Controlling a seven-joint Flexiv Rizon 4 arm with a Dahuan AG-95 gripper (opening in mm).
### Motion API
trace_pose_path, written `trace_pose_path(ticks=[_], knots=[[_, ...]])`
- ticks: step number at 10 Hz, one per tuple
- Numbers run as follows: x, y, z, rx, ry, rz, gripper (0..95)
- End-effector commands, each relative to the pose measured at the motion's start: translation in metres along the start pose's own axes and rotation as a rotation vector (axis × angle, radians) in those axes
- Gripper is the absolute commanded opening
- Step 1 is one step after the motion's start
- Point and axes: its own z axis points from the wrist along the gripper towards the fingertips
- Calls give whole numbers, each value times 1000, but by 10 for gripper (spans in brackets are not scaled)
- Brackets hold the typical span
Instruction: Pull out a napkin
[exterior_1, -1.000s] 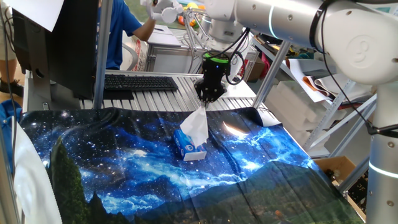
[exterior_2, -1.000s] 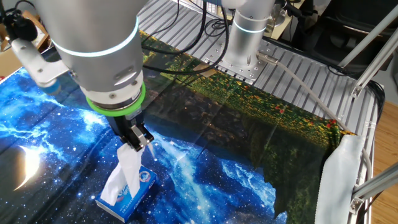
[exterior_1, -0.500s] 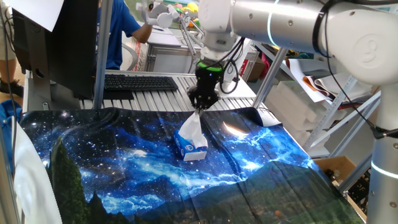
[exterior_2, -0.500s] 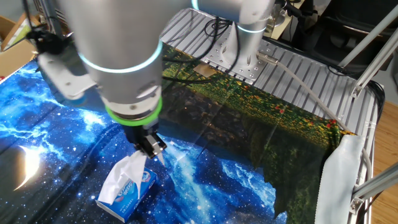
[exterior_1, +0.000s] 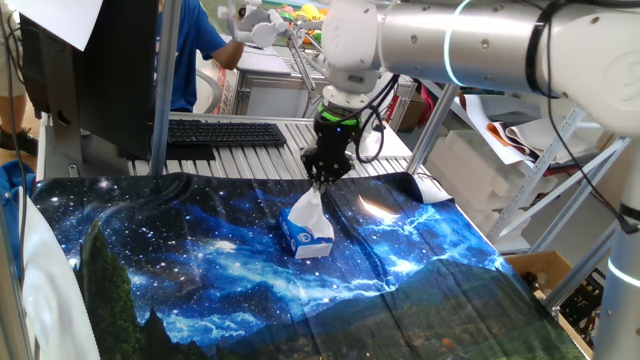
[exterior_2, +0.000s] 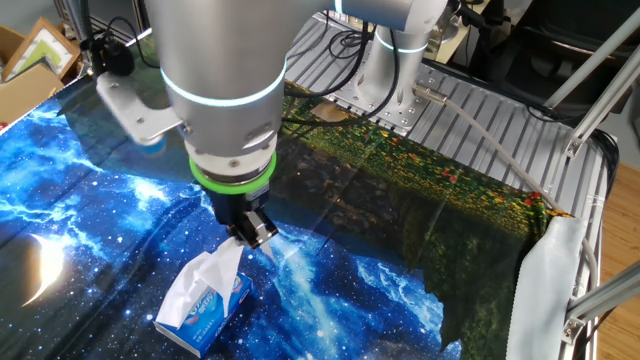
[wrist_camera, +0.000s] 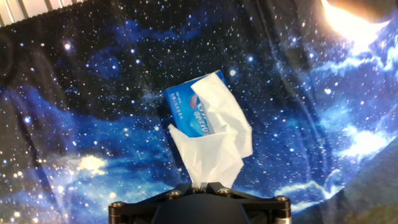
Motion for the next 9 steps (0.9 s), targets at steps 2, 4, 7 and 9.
trace_pose_path(ticks=[2, 4, 7, 9], knots=[[2, 0, 1, -1, -2, 2, 0], [2, 0, 1, 3, 3, 1, 0], [2, 0, 1, 23, -4, 5, 0], [2, 0, 1, 21, -11, 16, 0]])
